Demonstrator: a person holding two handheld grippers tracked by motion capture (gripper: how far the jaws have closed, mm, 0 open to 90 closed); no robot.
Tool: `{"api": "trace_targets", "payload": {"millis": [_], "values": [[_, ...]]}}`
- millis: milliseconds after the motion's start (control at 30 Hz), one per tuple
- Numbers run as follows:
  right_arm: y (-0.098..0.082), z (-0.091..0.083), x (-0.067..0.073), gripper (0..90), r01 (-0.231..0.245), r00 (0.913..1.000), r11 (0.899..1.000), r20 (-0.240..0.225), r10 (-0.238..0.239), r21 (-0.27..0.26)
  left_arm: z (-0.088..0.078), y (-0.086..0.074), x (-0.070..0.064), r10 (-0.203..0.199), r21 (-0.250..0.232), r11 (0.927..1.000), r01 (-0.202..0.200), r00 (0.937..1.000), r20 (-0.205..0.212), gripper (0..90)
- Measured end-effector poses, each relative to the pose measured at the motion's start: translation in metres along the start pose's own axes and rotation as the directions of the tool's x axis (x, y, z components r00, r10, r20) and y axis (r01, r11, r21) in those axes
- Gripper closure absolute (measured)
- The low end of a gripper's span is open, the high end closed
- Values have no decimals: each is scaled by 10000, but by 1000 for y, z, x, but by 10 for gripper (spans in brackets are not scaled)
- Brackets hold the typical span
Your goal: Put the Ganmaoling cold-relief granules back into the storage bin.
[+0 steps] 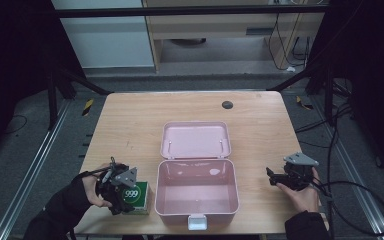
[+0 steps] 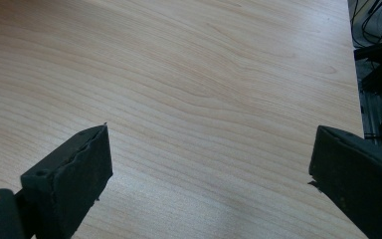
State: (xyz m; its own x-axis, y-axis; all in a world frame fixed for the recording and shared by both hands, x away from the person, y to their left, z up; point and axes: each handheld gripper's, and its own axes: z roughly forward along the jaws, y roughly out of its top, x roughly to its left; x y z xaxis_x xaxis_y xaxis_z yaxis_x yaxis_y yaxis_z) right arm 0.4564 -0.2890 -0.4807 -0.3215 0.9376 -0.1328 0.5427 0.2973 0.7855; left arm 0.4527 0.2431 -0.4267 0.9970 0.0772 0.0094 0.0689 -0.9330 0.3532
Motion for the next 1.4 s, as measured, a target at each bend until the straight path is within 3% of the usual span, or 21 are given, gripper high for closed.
{"api": "trace_targets", "payload": {"millis": [400,900,1400], "values": [[-1,1,0,36,13,10000,10000,-23,-13,36,12,-2,1,-123,155,9998,119,9996,262,84],[-1,2,1,39,69,10000,9999,-54,-68,128,9,-3,1,-201,103,9998,198,9994,298,137],[-2,2,1,47,25,9999,9999,-157,-22,153,-22,0,0,-362,-226,9991,369,9989,290,142]]}}
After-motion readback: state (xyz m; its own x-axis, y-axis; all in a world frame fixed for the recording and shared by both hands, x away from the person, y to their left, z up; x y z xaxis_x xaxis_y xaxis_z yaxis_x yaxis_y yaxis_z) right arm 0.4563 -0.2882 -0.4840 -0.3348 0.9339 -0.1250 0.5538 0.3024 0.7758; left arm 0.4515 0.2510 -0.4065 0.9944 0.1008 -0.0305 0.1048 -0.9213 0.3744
